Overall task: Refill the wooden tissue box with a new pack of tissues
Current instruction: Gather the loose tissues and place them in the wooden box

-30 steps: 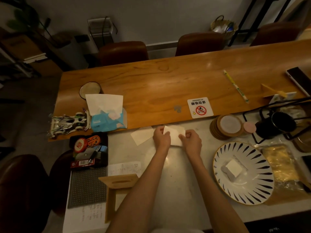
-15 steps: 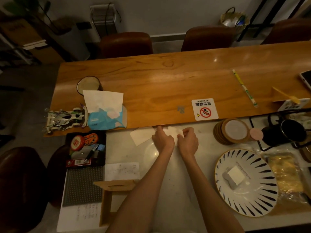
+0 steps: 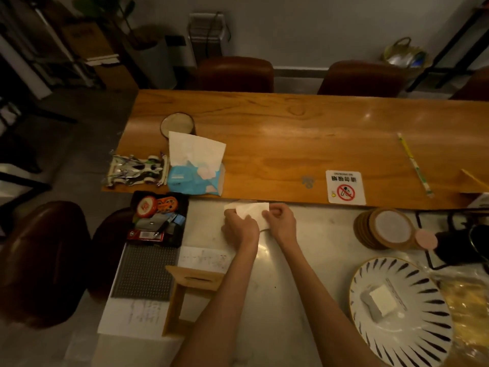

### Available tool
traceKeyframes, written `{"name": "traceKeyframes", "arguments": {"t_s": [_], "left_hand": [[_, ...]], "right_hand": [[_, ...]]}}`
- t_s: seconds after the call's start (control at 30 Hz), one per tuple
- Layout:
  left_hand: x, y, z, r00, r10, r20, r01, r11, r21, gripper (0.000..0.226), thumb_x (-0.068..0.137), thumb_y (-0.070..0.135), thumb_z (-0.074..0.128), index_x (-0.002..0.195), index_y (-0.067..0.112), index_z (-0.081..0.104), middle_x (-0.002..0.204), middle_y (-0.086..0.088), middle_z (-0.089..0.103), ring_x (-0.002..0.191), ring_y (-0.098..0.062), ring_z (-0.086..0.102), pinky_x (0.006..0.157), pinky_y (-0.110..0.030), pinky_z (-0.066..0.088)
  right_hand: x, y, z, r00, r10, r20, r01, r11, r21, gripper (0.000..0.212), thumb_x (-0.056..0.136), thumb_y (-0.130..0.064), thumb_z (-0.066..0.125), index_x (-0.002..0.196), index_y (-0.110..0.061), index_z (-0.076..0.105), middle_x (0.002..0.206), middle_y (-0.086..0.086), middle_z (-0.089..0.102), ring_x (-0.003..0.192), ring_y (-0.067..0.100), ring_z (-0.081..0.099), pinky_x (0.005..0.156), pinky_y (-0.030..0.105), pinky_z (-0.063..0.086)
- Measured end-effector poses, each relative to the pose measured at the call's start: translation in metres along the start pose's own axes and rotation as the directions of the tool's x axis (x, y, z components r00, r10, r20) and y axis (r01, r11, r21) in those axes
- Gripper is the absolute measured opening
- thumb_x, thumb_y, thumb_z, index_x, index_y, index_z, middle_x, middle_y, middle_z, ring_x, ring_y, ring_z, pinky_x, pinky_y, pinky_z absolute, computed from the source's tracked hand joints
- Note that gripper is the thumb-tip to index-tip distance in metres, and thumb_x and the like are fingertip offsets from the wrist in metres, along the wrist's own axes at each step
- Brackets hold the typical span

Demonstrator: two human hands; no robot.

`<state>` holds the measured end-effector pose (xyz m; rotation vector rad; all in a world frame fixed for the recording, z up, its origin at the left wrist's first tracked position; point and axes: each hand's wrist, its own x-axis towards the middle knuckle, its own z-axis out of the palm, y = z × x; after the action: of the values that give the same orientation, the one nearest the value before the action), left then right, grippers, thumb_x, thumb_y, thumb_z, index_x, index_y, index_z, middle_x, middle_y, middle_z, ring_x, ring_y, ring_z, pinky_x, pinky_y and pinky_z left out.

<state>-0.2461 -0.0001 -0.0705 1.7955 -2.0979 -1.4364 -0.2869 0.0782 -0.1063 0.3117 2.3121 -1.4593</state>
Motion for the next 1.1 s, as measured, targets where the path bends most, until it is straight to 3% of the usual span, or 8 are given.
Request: {"name": "traceKeyframes", "arguments": {"t_s": [0.13,0.3,0.47,0.57,0.67,0.83,0.97,1.1], "left_hand": [[0.011,0.005,0.002,0.986,-0.114,-0.121,0.125,0.989,0.082,0.033,0.087,0.012,0.056,0.12,0.011,0.052,0.13,-0.015,0.054,0.121,-0.034,0.046,0.102,-0.041,0.037],[0.017,0.009,0.006,0.978,-0.159,-0.136,0.169,0.983,0.068,0.037,0.081,0.012,0.063,0.117,0.011,0.053,0.126,-0.014,0.057,0.116,-0.034,0.053,0.094,-0.042,0.044],[0.005,0.003,0.005,0.984,-0.17,0.05,0.169,0.985,0.024,0.032,0.081,0.012,0.061,0.113,0.012,0.053,0.116,-0.012,0.065,0.104,-0.032,0.063,0.085,-0.039,0.051],[-0.009,-0.001,0.006,0.971,-0.038,0.236,-0.004,0.985,0.173,0.037,0.083,0.014,0.057,0.121,0.017,0.058,0.122,-0.01,0.062,0.111,-0.03,0.059,0.089,-0.037,0.051],[-0.032,-0.016,0.003,0.919,0.165,0.357,-0.274,0.92,0.28,0.037,0.087,0.008,0.05,0.121,0.02,0.056,0.127,-0.009,0.05,0.117,-0.029,0.049,0.095,-0.036,0.046],[-0.07,-0.056,-0.012,0.739,0.526,0.42,-0.625,0.769,0.137,0.023,0.089,0.005,0.054,0.098,0.024,0.047,0.102,0.0,0.059,0.096,-0.024,0.054,0.086,-0.035,0.041],[-0.083,-0.097,-0.017,0.65,0.602,0.464,-0.659,0.75,-0.049,0.034,0.087,0.002,0.059,0.106,0.027,0.045,0.103,0.01,0.05,0.098,-0.014,0.047,0.085,-0.026,0.04],[-0.08,-0.135,-0.014,0.561,0.658,0.502,-0.714,0.692,-0.108,0.04,0.085,0.001,0.061,0.108,0.029,0.047,0.104,0.019,0.047,0.103,-0.014,0.048,0.09,-0.026,0.042]], "right_hand": [[-0.001,-0.006,0.024,0.998,-0.051,-0.045,0.051,0.999,-0.011,0.02,0.087,-0.014,0.069,0.105,-0.009,0.065,0.1,0.004,0.066,0.091,0.017,0.061,0.079,0.027,0.048],[-0.002,0.0,0.035,0.989,-0.139,-0.043,0.135,0.987,-0.087,0.024,0.081,-0.007,0.069,0.105,-0.012,0.066,0.105,0.005,0.067,0.097,0.019,0.061,0.082,0.027,0.047],[0.001,0.001,0.017,0.998,0.022,0.053,-0.018,0.996,-0.083,0.041,0.075,-0.004,0.069,0.114,-0.013,0.061,0.109,0.003,0.067,0.097,0.02,0.062,0.082,0.028,0.048],[-0.008,0.016,-0.014,0.995,-0.007,0.1,0.014,0.997,-0.074,0.051,0.074,-0.003,0.071,0.123,-0.012,0.059,0.116,0.007,0.066,0.104,0.024,0.063,0.087,0.035,0.053],[-0.035,0.035,-0.054,0.99,-0.067,0.126,0.07,0.997,-0.019,0.053,0.077,0.001,0.07,0.126,-0.015,0.056,0.123,0.008,0.06,0.101,0.019,0.059,0.076,0.021,0.049],[-0.096,0.068,-0.092,0.986,-0.165,0.013,0.164,0.985,0.057,0.067,0.081,0.002,0.066,0.136,-0.031,0.043,0.109,-0.001,0.058,0.085,0.008,0.059,0.073,0.018,0.051],[-0.129,0.097,-0.101,0.969,-0.244,-0.05,0.245,0.969,0.023,0.046,0.087,-0.004,0.063,0.121,-0.033,0.056,0.108,-0.01,0.064,0.095,0.009,0.062,0.086,0.033,0.052],[-0.151,0.123,-0.097,0.969,-0.232,-0.082,0.235,0.972,0.019,0.041,0.091,-0.006,0.06,0.124,-0.03,0.056,0.118,-0.011,0.062,0.109,0.005,0.058,0.096,0.034,0.05]]}}
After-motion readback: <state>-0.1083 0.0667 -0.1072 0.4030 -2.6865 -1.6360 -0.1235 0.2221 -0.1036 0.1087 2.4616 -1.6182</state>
